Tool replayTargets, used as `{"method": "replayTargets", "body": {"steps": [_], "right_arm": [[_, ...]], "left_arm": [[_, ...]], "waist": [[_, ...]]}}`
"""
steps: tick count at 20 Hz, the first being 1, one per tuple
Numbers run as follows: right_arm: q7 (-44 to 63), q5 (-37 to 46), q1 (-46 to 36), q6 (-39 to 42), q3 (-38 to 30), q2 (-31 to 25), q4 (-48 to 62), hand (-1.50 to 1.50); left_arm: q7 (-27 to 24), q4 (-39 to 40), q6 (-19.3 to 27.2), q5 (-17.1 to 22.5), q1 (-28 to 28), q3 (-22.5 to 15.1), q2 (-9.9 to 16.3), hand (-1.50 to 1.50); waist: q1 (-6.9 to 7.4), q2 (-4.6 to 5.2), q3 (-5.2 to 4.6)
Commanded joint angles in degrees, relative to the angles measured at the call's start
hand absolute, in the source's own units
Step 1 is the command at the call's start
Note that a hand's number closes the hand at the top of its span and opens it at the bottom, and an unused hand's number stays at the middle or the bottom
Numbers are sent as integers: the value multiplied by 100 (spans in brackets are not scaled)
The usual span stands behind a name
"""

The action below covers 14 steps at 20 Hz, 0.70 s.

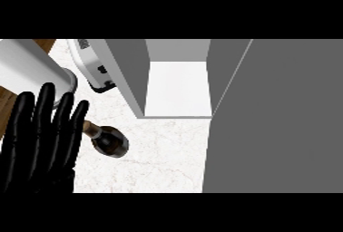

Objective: Pick up the wine, place it into the cabinet and close the cabinet

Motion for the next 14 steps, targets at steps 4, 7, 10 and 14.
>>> {"method": "replayTargets", "body": {"steps": [4, 7, 10, 14], "right_arm": [[244, -84, 144, -7, 122, 7, -567, -150], [564, 91, -285, -340, 171, 116, -405, -150], [617, 104, -48, -387, 254, 140, -643, -150], [534, 1, -268, -344, 30, 75, -359, -150]], "left_arm": [[1470, -563, 574, -1294, -719, -675, -7, -150], [1934, -967, 539, -1619, -667, -905, 5, -150], [1993, -791, 597, -1718, -817, -889, 25, -150], [2424, -697, 735, -1943, -1316, -892, -5, -150]], "waist": [[9, -19, 7], [122, -56, 7], [73, -53, 5], [121, -71, 15]]}}
